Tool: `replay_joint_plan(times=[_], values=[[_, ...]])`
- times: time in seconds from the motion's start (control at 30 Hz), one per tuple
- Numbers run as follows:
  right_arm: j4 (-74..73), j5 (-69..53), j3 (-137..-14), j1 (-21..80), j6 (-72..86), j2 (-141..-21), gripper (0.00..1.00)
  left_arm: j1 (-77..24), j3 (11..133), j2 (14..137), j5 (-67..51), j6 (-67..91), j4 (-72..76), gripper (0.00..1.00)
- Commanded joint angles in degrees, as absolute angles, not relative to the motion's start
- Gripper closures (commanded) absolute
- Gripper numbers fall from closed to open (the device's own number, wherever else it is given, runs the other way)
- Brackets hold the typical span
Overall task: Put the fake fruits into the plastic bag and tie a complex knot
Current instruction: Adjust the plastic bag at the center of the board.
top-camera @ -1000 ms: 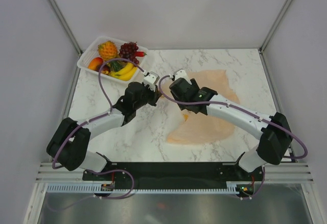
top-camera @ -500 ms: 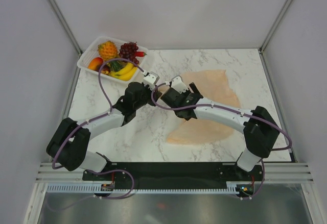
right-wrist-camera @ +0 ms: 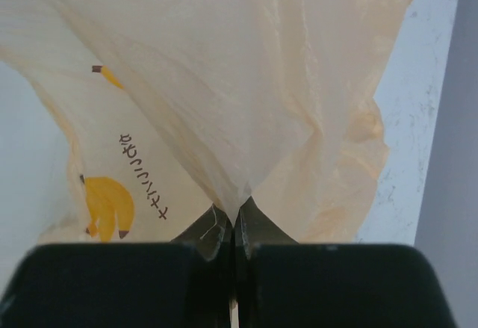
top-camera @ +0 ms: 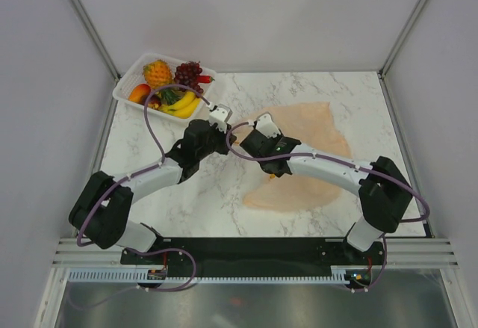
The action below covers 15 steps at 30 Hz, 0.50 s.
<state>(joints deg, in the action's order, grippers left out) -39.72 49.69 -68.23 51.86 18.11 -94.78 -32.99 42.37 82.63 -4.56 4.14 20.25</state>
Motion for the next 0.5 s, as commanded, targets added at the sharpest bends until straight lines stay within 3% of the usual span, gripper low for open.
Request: replay_joint_plan(times=[0.0,0.1,0.13,0.17,0.23,0.27,0.47], values=[[-39.1,41.4,-73.6,50.9,16.0,-90.7,1.0,-33.1,41.7,80.4,1.7,6.1,23.8,0.61],[-38.2,35.4,-75.4,48.4,14.8,-90.4,1.0,-33.1,37.5,75.2,5.2,7.3,27.8,0.43],[-37.5,34.1,-75.5,47.8,14.4,-90.4,1.0,-33.1,36.7,73.9,6.7,7.7,28.4,0.33],[-37.3,33.2,-75.5,47.5,14.2,-90.4,1.0,-33.1,35.3,71.3,7.4,8.0,28.6,0.17],[-36.5,31.6,-75.1,46.4,13.5,-90.6,1.0,-33.2,33.8,69.2,7.2,6.9,30.4,0.11],[-36.3,31.0,-75.1,46.1,13.4,-91.1,1.0,-33.1,32.5,67.1,8.3,6.8,30.8,0.04],[-33.7,25.3,-75.8,42.0,13.5,-91.6,1.0,-33.1,33.1,60.8,24.1,12.6,23.6,0.0]])
